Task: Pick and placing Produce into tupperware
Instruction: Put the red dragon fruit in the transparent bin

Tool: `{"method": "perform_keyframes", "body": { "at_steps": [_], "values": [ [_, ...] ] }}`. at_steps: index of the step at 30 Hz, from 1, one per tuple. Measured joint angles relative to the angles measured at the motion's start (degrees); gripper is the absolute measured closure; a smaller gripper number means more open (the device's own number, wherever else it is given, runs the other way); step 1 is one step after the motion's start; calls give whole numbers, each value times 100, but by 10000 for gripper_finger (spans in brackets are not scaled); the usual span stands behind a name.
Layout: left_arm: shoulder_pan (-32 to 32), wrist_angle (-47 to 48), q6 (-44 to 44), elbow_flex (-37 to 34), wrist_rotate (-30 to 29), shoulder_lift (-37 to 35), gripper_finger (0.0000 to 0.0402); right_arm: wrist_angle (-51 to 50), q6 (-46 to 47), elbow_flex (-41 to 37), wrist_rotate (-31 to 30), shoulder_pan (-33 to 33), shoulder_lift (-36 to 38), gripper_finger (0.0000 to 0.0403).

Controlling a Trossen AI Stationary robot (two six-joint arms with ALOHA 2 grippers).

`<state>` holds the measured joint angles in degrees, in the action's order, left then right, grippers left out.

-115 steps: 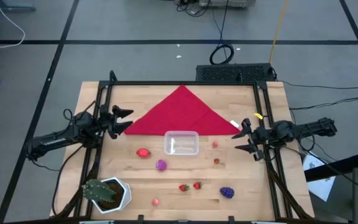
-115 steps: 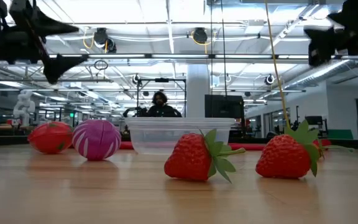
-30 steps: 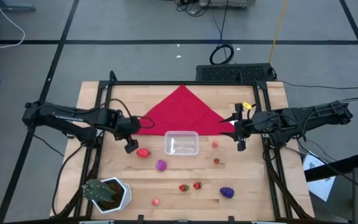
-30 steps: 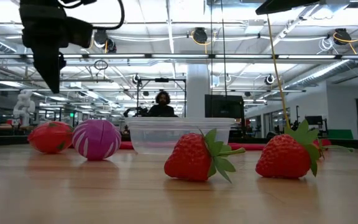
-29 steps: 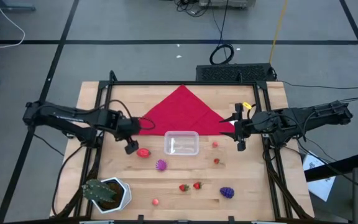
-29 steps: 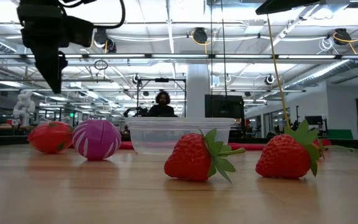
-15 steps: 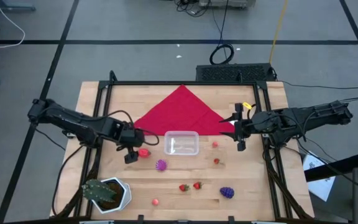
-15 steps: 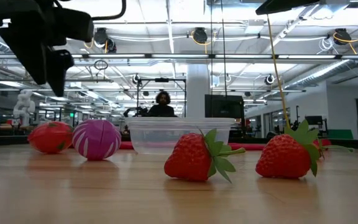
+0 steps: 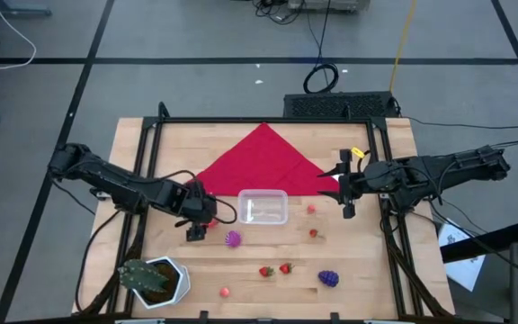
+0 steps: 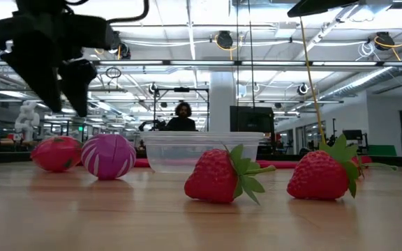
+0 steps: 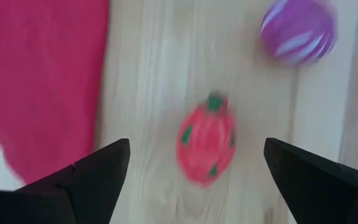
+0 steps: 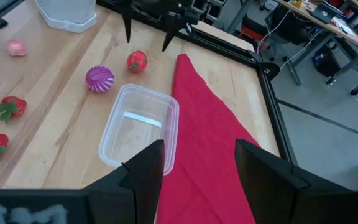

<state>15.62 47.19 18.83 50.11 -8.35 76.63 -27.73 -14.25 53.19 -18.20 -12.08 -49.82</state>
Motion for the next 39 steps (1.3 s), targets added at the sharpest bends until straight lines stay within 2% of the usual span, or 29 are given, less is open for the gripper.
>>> {"method": "perform_keyframes", "body": {
  "at_steps": [21, 39],
  "values": [
    [-18, -266, 71, 1, 229, 910, 23, -11, 6, 0, 2, 0, -5, 216],
    [-22, -341, 226, -2, 362, 1153, 23, -40, 318, 0, 4, -2, -3, 216]
  ]
}}
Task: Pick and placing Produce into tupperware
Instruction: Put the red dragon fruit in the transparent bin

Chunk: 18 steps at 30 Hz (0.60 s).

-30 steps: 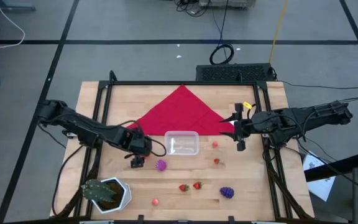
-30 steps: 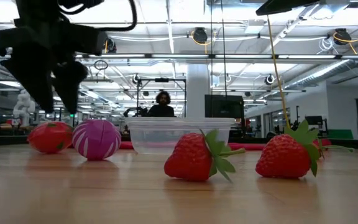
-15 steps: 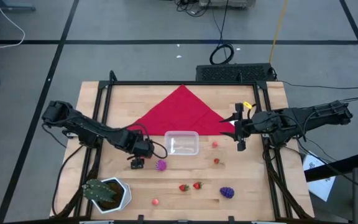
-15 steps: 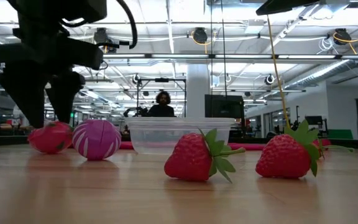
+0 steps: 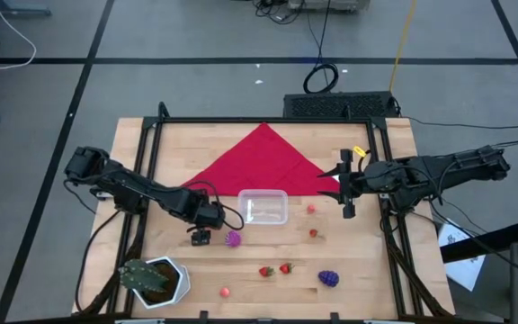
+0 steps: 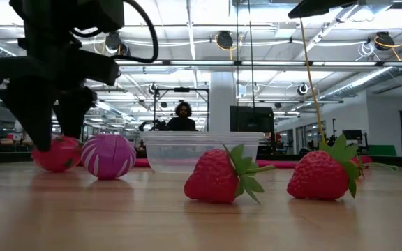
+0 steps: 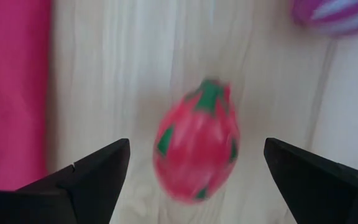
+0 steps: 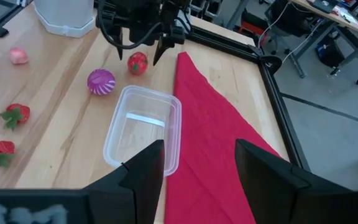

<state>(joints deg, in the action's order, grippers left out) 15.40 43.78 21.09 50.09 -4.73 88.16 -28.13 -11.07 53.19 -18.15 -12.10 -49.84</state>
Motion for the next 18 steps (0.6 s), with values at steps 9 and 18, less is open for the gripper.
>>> {"method": "perform_keyframes", "body": {
  "at_steps": [9, 18],
  "values": [
    [0, -140, 60, -65, -7, 0, 23, 1, -4, 0, 5, 0, 2, 216],
    [13, -526, 334, -400, -11, 0, 23, 1, -9, 0, 24, 0, 2, 216]
  ]
}}
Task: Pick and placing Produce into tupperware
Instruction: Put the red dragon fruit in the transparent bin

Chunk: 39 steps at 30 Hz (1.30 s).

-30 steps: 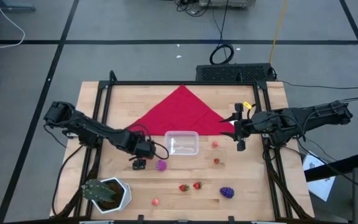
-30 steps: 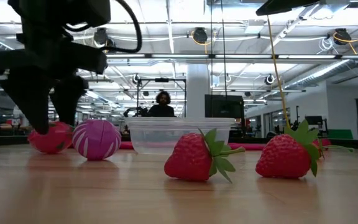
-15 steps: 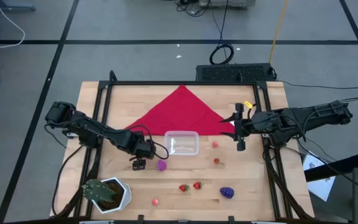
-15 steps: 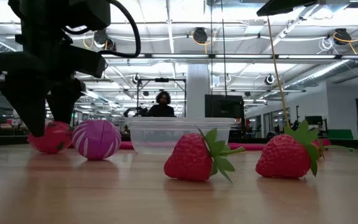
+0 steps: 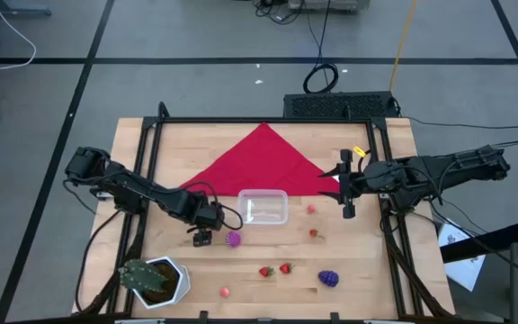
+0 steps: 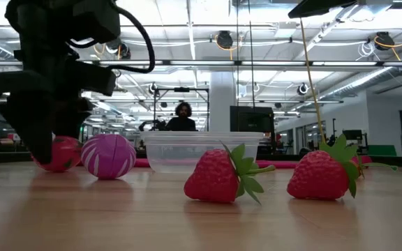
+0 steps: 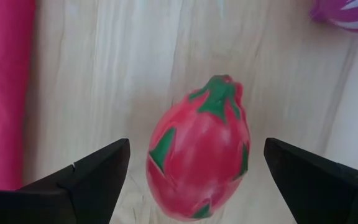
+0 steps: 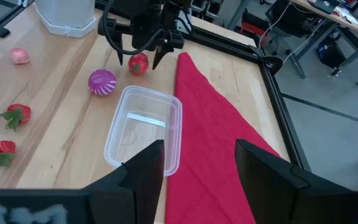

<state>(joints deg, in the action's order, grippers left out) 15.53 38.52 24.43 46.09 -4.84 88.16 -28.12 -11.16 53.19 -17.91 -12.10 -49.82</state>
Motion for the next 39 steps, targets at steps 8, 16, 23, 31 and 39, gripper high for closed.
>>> {"method": "perform_keyframes", "body": {
  "at_steps": [8, 16, 23, 31, 39],
  "values": [
    [0, 17, -11, -2, -20, 0, 23, 2, 0, 0, 4, 0, 0, 216],
    [0, 17, 7, -2, -19, 0, 77, 4, 0, 0, 7, 0, 0, 216],
    [0, 14, 34, -2, -17, 0, 150, 4, 120, 0, 9, 0, 0, 216],
    [0, -112, 126, -2, -5, -4, 173, 4, 149, 2, 9, 0, 0, 216],
    [0, -144, 139, -2, 30, -2, 162, 4, 149, 2, 9, 0, 0, 216]
  ]
}}
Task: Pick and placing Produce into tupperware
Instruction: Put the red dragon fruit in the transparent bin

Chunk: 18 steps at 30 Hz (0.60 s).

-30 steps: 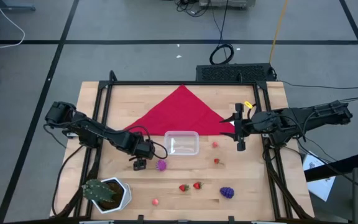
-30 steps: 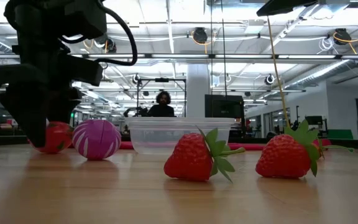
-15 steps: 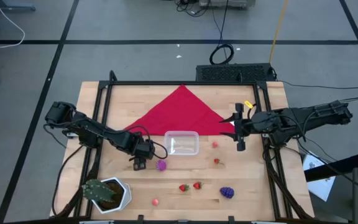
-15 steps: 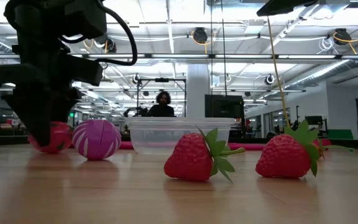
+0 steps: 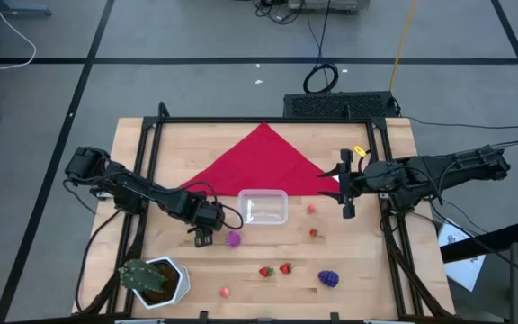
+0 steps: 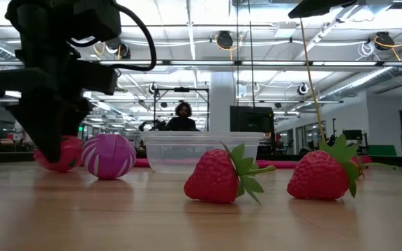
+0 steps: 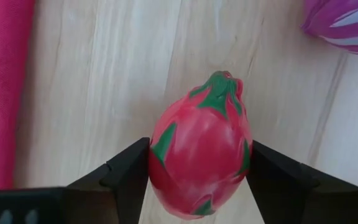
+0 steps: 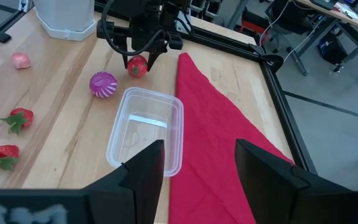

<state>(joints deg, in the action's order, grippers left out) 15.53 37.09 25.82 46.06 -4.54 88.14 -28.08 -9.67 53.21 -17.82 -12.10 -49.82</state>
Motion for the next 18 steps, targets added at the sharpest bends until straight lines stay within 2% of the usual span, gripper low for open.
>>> {"method": "perform_keyframes", "body": {
  "at_steps": [4, 9, 18],
  "values": [
    [0, 173, 45, 45, 10, -3, 161, 0, 0, 0, 0, 0, 0, 216],
    [-17, 815, 53, 369, 10, -9, 161, 2, 0, 0, 0, 0, 0, 216],
    [-125, 1970, -161, 1357, -101, -232, 160, 22, 2, 0, 0, 0, 0, 216]
  ]
}}
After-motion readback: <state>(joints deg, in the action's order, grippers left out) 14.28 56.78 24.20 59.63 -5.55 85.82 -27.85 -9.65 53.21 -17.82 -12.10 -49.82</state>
